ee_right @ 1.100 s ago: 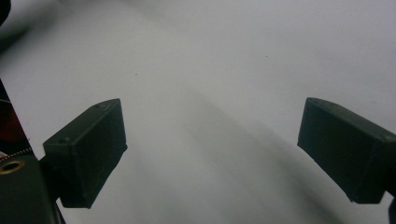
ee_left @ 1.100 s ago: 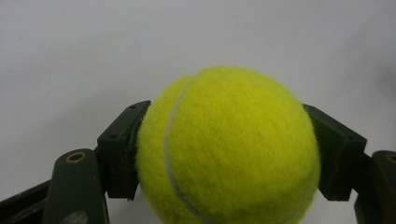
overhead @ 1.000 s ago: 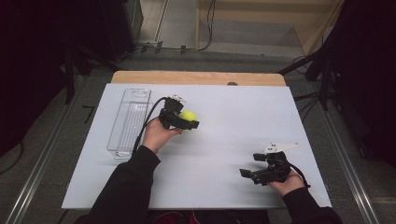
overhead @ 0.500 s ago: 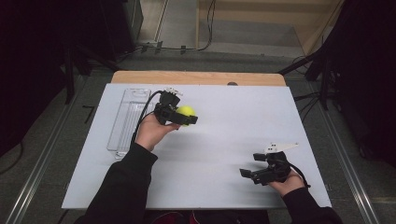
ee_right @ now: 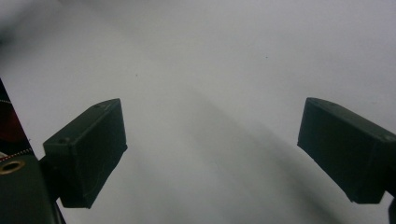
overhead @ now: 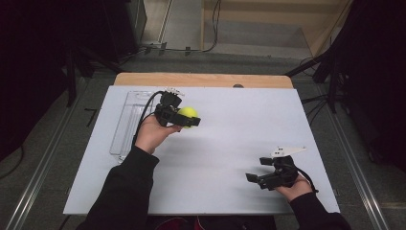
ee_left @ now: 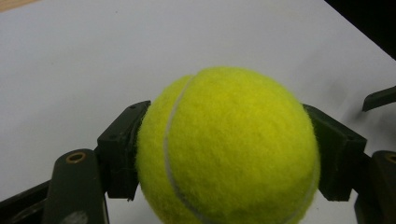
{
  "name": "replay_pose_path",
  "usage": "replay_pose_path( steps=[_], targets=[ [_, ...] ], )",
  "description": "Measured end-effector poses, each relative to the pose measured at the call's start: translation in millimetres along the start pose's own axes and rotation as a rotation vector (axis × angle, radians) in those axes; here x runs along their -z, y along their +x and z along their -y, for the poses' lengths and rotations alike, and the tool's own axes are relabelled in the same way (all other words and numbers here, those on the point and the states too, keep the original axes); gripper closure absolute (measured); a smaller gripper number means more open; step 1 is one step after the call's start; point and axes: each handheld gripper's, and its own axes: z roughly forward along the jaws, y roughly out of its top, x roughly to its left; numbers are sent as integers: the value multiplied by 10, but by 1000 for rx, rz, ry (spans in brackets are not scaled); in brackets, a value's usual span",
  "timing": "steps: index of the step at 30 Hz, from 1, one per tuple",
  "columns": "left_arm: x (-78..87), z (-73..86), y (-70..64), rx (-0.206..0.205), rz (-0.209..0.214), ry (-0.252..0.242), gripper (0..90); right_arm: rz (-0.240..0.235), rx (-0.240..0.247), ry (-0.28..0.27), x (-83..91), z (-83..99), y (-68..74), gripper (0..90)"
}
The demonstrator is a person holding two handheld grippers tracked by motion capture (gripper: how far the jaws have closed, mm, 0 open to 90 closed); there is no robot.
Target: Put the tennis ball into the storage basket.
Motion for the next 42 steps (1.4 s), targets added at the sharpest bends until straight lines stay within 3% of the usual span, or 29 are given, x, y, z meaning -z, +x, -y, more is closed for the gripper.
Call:
replay_pose_path(
  steps=[42],
  targets=[
    [308,70,368,83,-58,11,256,1,2,-5,3,-3,-1,63]
  ],
)
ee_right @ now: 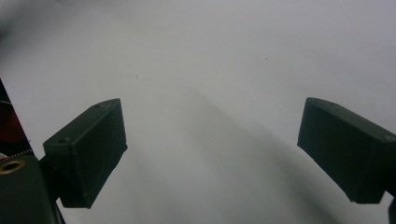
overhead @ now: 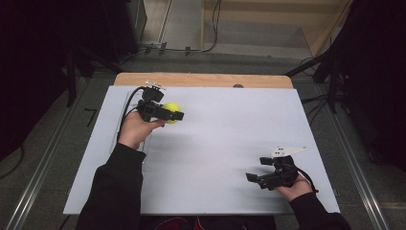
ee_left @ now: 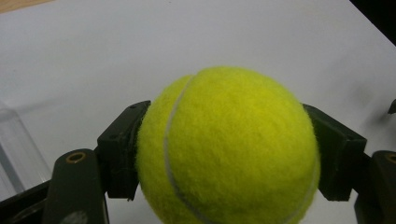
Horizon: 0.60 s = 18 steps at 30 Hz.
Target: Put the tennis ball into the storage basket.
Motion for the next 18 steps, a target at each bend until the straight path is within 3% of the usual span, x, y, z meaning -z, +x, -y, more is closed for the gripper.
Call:
replay_pose_path(
  steps=[18],
  targets=[
    [146,40,168,32,-33,-7,256,-1,4,-9,8,-4,4,63]
  ],
)
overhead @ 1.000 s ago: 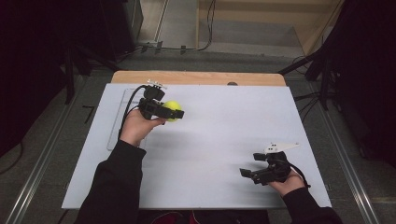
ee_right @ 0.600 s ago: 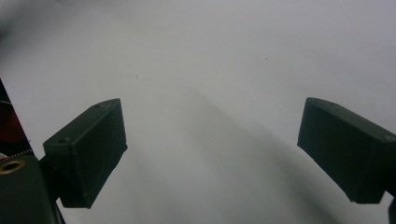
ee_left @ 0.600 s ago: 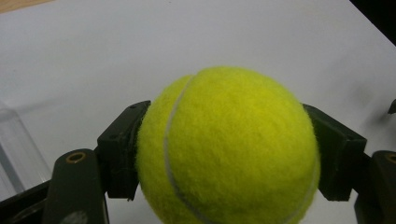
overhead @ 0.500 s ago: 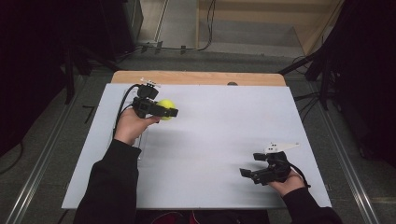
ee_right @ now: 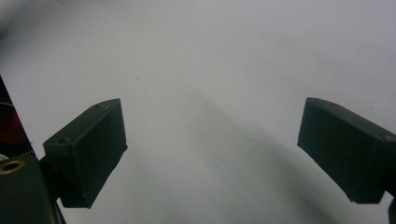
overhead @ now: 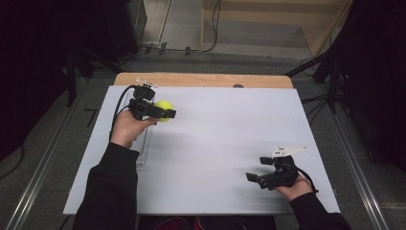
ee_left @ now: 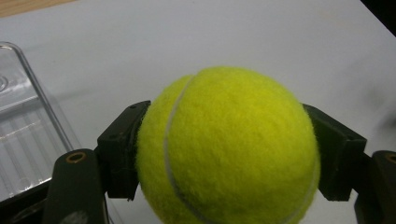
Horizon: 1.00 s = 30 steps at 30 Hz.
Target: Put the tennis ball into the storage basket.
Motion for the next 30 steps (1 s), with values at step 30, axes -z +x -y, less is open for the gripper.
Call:
replay_pose_path(
  steps=[30],
  targets=[
    [241,99,333,90,-66,-32,256,0,5,0,2,-3,3,63]
  ],
)
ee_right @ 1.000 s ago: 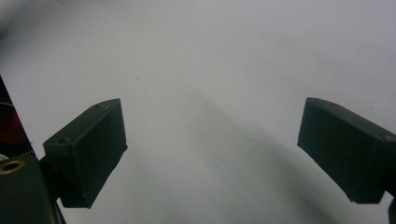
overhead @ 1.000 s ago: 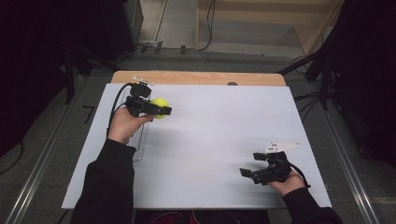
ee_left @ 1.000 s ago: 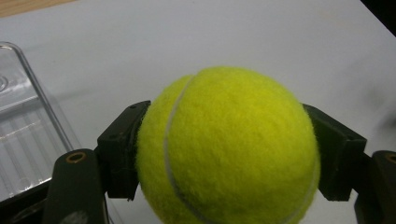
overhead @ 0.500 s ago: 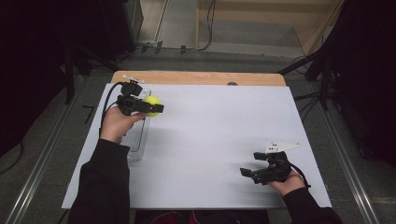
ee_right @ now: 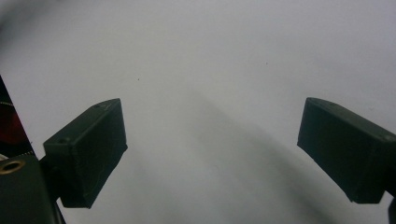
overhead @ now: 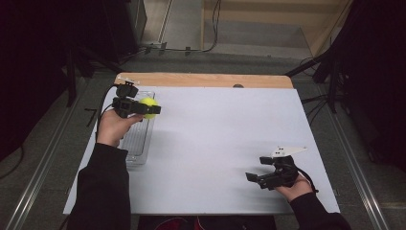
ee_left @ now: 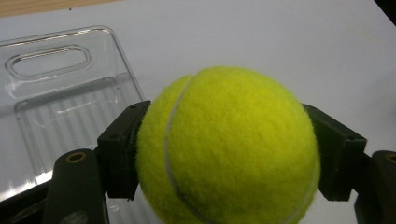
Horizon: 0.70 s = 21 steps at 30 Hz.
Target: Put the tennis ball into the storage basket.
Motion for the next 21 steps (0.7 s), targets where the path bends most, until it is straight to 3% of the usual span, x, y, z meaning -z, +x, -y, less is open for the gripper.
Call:
replay_pose_path(
  steps=[11,16,21],
  targets=[
    [76,39,133,32,-38,-16,255,3,-4,2,-5,1,1,63],
    [123,63,222,59,-85,-19,255,4,-4,3,-3,1,-1,63],
    [136,83,273,80,-86,-24,254,4,-5,2,-5,1,0,64]
  ],
)
